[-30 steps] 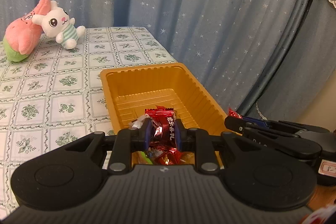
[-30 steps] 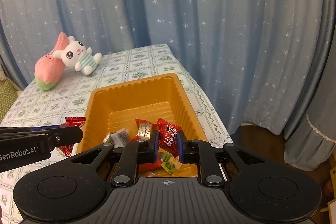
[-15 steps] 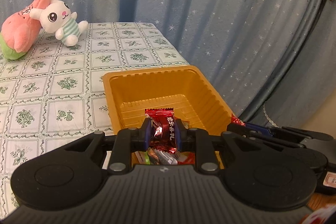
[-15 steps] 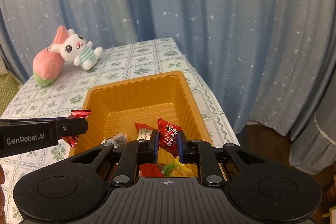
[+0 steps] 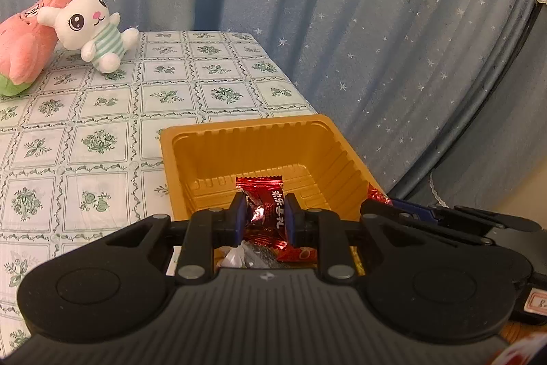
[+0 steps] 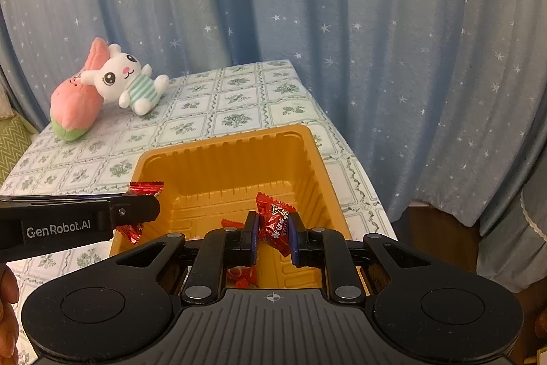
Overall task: Organize snacks
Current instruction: 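Open both grippers to drop the red candies into the tray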
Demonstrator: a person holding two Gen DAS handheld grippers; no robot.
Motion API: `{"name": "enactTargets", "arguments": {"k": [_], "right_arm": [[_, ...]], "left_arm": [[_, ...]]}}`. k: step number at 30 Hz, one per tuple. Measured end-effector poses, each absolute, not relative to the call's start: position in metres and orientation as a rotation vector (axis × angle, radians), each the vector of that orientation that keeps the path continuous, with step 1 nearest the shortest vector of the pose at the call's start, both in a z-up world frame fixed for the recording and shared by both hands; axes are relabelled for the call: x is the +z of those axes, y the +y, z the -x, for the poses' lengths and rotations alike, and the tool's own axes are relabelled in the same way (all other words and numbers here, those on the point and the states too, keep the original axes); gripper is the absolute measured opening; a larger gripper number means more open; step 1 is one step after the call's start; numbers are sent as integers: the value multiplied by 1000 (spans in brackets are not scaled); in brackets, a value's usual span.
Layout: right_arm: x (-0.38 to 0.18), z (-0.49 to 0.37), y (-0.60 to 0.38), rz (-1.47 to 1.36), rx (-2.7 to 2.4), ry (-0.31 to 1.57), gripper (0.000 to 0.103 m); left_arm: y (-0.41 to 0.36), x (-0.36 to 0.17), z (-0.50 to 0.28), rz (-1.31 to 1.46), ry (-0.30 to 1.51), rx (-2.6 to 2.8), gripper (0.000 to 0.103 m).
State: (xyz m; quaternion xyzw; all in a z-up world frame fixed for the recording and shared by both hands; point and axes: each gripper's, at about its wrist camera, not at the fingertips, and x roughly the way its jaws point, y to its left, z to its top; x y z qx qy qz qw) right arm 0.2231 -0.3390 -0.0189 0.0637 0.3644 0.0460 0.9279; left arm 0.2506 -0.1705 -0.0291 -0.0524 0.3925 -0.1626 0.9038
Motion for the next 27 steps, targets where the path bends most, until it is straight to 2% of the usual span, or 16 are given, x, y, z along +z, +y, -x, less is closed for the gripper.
{"name": "enactTargets", "arguments": {"k": [4, 5, 6, 7, 23, 27], "right_arm": [[-19, -226, -340, -134, 92, 747, 18], [-19, -226, -340, -136, 92, 747, 18], [-20, -226, -340, -139, 92, 749, 18], [-20, -225, -340, -141, 92, 750, 18], [-15, -229, -337, -190, 120, 747, 18], [-9, -239, -335, -272, 181, 738, 19]], "left_arm": [[-170, -30, -256, 124, 807, -333, 24], [-169, -30, -258, 140, 802, -338, 28], [-167, -30, -261, 151, 802, -342, 39], [-166, -30, -261, 152, 801, -338, 42], [-124, -31, -226, 87, 793, -247, 48], [-115, -32, -216, 80, 792, -217, 60]]}}
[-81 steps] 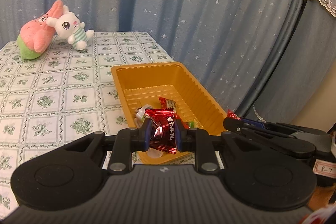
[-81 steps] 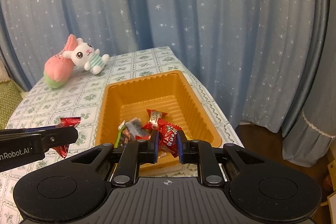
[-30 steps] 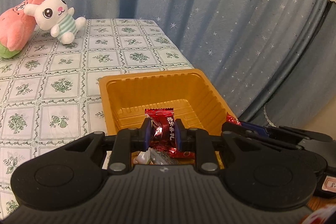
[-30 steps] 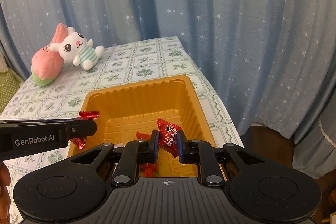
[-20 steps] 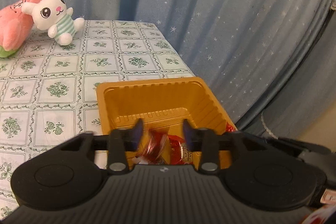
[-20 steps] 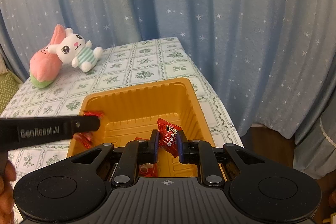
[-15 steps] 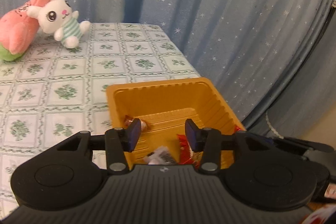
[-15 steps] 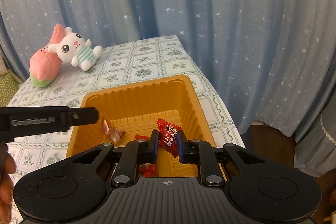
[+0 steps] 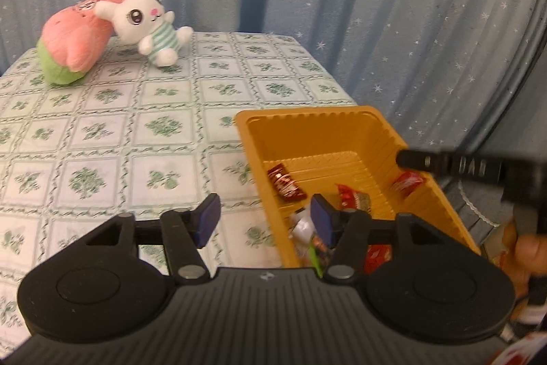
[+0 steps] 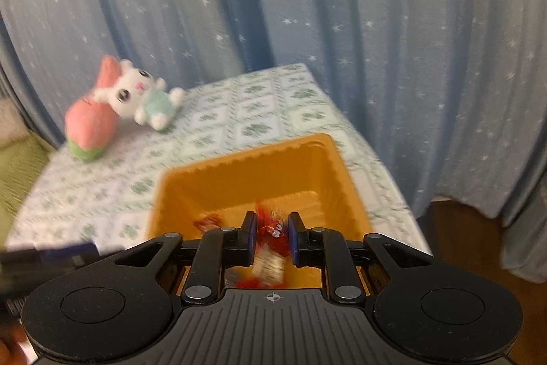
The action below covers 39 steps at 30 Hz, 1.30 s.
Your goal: Organize snacks
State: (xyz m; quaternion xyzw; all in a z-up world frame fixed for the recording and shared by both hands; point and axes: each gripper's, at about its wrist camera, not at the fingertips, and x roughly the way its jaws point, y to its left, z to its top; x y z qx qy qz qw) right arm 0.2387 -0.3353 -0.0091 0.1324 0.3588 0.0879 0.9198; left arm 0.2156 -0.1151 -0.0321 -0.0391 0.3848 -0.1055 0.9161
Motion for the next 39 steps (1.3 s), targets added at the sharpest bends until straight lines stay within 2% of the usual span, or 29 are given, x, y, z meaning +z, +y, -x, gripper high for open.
{"name": "enactTargets", "arguments": {"k": [1, 2, 4, 7, 16, 19, 26, 39], "right_arm": [[-8, -241, -336, -295, 191, 735, 22], [-7, -241, -336, -310, 191, 734, 40], [-3, -238, -340, -334, 173, 709, 67], [-2, -228, -347, -349, 150, 711, 68], [8, -174, -359, -365, 85, 739, 68], [12, -152, -355, -353, 90, 766, 73], [21, -96, -338, -281, 84, 805, 82], [34, -25, -315, -188, 97, 847, 83]], "left_arm": [[-113, -33, -213, 78, 793, -209, 67], [-111, -34, -210, 77, 793, -203, 70], [-106, -35, -204, 71, 794, -200, 78], [-98, -36, -192, 70, 791, -187, 86], [-89, -30, -147, 82, 802, -177, 99], [-87, -26, -130, 88, 807, -173, 102], [-79, -10, -88, 87, 797, -146, 103], [-68, 19, -26, 110, 791, -133, 103]]}}
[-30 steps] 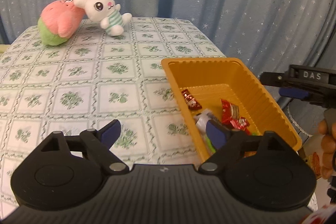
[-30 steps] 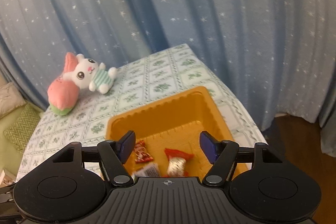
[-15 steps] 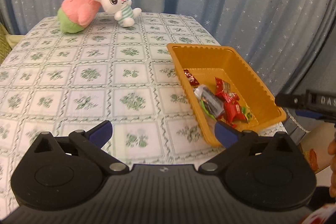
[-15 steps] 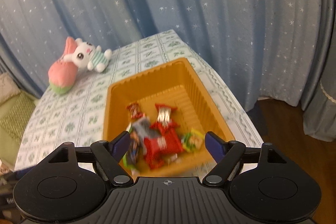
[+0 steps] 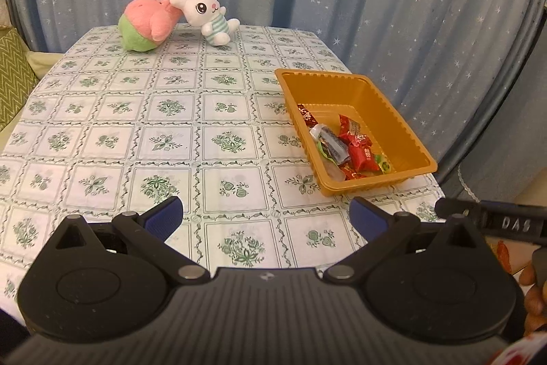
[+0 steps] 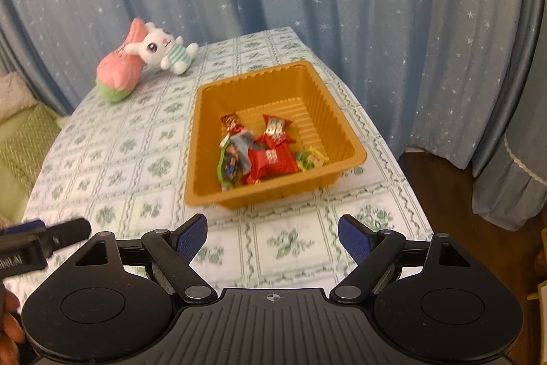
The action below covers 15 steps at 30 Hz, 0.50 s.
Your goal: Organize snacks
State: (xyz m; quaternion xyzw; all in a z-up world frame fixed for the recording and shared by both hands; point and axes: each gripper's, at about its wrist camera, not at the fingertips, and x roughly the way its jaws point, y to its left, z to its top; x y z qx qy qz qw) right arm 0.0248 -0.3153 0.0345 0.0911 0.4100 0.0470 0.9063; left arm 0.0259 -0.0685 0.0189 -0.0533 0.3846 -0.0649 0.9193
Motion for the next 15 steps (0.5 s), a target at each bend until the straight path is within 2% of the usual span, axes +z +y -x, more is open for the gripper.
{"name": "enactTargets", "arguments": {"k": [15], "right_arm": [[49, 16, -300, -158, 81, 842, 83]], "left_arm": [[-69, 25, 15, 64, 820, -102, 103]]}}
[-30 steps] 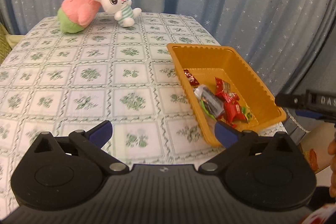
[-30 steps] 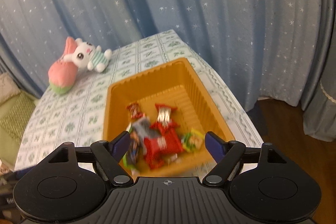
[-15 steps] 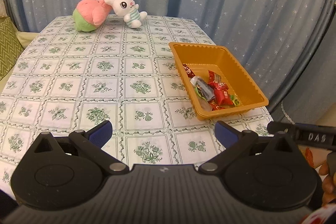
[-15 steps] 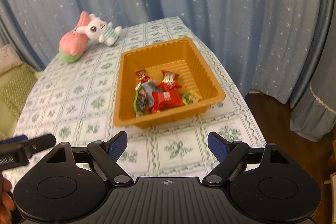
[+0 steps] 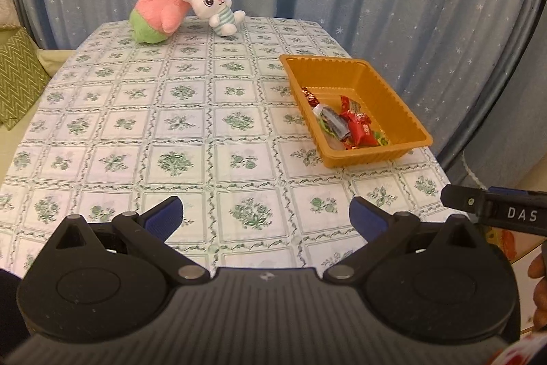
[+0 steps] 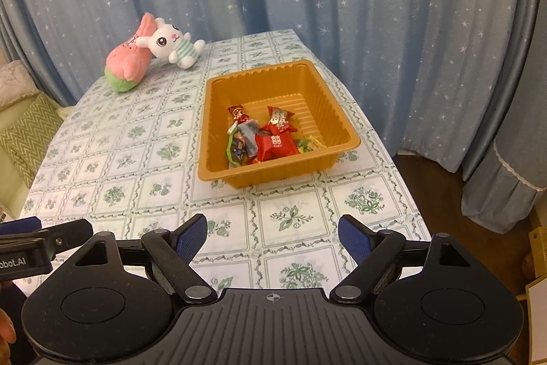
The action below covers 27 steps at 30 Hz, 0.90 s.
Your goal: Organize snacks
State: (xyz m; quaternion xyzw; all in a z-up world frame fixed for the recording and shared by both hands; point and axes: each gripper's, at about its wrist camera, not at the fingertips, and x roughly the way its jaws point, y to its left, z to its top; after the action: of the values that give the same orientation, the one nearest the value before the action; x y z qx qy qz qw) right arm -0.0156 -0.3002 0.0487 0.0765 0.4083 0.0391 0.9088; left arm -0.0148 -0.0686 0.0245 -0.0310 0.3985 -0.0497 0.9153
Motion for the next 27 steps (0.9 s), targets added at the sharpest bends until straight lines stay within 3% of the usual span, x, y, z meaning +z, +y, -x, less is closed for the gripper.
{"name": "enactTargets", "arguments": {"k": [27], "right_arm": [[50, 37, -273, -107, 136, 851, 83]], "left_arm": [[-67, 27, 34, 50, 828, -60, 103]]}}
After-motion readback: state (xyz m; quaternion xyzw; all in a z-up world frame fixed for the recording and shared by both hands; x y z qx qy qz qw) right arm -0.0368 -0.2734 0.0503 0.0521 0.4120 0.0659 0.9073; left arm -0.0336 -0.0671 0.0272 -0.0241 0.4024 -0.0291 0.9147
